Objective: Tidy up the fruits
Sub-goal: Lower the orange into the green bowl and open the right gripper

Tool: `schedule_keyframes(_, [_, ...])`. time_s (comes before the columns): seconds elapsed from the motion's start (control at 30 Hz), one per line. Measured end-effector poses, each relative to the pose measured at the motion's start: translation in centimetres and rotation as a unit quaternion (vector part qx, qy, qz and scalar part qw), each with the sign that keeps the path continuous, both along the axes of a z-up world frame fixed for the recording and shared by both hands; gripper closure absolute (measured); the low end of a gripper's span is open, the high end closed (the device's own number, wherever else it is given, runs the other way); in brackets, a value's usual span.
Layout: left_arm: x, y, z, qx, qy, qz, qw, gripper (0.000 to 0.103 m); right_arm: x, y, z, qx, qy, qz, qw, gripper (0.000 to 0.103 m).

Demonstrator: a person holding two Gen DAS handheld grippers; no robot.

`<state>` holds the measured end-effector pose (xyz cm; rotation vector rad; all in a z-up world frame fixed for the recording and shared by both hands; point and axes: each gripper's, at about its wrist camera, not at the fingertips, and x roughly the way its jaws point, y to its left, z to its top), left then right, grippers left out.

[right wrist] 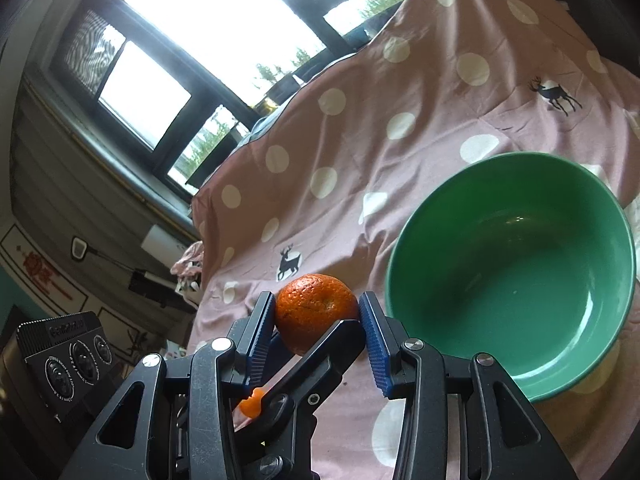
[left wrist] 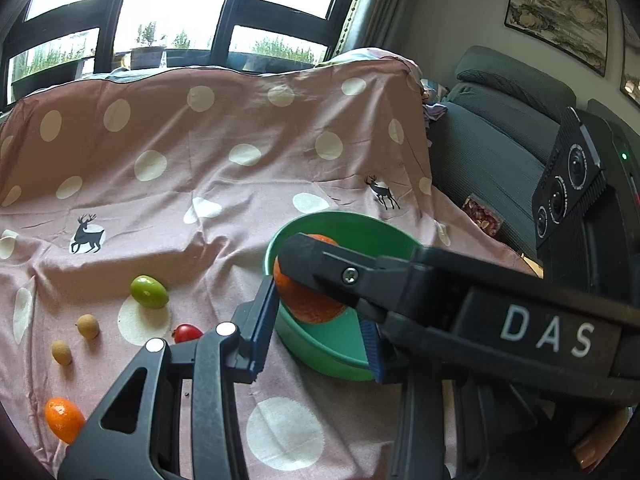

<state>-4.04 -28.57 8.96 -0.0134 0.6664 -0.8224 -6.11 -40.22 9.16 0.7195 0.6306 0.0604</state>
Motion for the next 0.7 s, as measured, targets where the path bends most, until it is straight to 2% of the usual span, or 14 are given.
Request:
schedule_keyframes(0.37, [0.4, -3.9, -1.5, 0.004, 0.029, -0.053, 0.9982, 0.065, -1.2, -3.7, -1.3, 0.009, 0.028, -0.053, 0.998, 0.058])
schedule_keyframes(0.7, [0.8, -6.1, -3.0, 0.013, 0.053, -0.078, 0.9954, 0.065, -1.6, -5.7, -2.9, 0.017, 0.061, -0.080, 0.995, 0.058])
